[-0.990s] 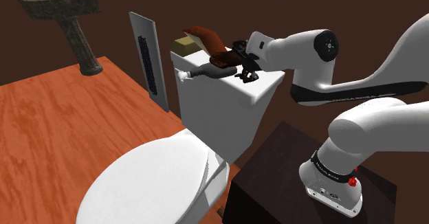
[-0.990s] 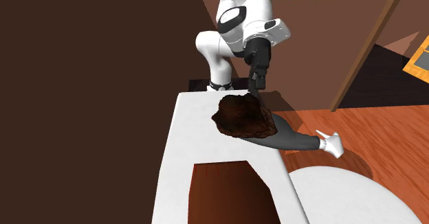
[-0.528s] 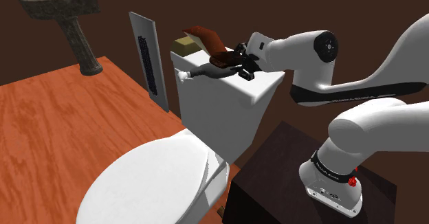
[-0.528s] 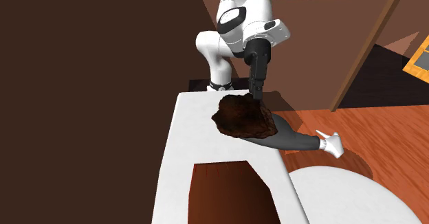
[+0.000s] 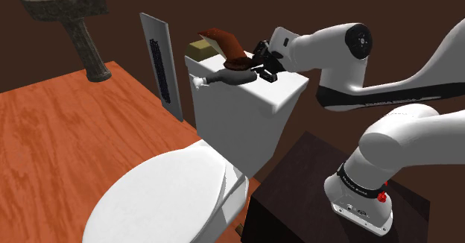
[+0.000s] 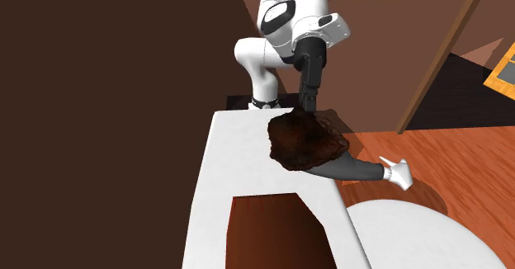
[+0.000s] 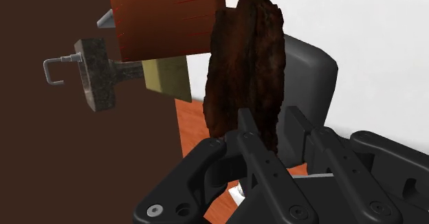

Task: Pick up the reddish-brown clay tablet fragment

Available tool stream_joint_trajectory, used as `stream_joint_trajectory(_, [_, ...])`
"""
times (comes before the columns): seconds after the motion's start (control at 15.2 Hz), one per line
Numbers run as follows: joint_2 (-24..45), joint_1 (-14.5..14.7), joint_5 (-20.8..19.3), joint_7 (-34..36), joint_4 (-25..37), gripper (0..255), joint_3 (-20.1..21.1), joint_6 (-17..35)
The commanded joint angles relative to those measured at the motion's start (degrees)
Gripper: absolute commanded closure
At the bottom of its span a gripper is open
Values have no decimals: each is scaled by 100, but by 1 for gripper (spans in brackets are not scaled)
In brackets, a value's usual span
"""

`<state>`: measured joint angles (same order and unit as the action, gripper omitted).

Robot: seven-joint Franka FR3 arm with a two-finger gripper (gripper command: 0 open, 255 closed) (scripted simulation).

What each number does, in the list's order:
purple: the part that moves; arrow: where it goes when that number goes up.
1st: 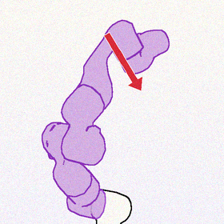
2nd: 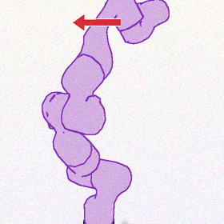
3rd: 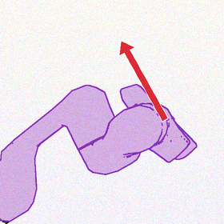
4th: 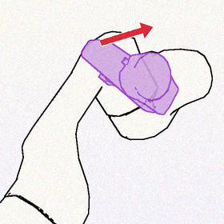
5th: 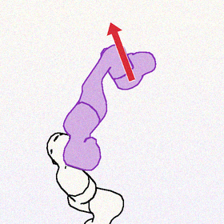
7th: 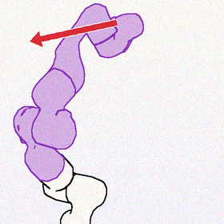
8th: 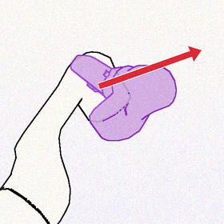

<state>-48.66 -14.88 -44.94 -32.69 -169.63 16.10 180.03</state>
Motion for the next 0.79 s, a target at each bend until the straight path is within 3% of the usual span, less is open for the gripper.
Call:
stream_joint_trajectory(0.0, [-29, 303, 59, -142, 117, 255, -243, -289])
stream_joint_trajectory(0.46, [-218, 1067, 342, -628, 453, 255, -814, -1096])
stream_joint_trajectory(0.73, [-267, 1240, 436, -764, 569, 255, -929, -1313])
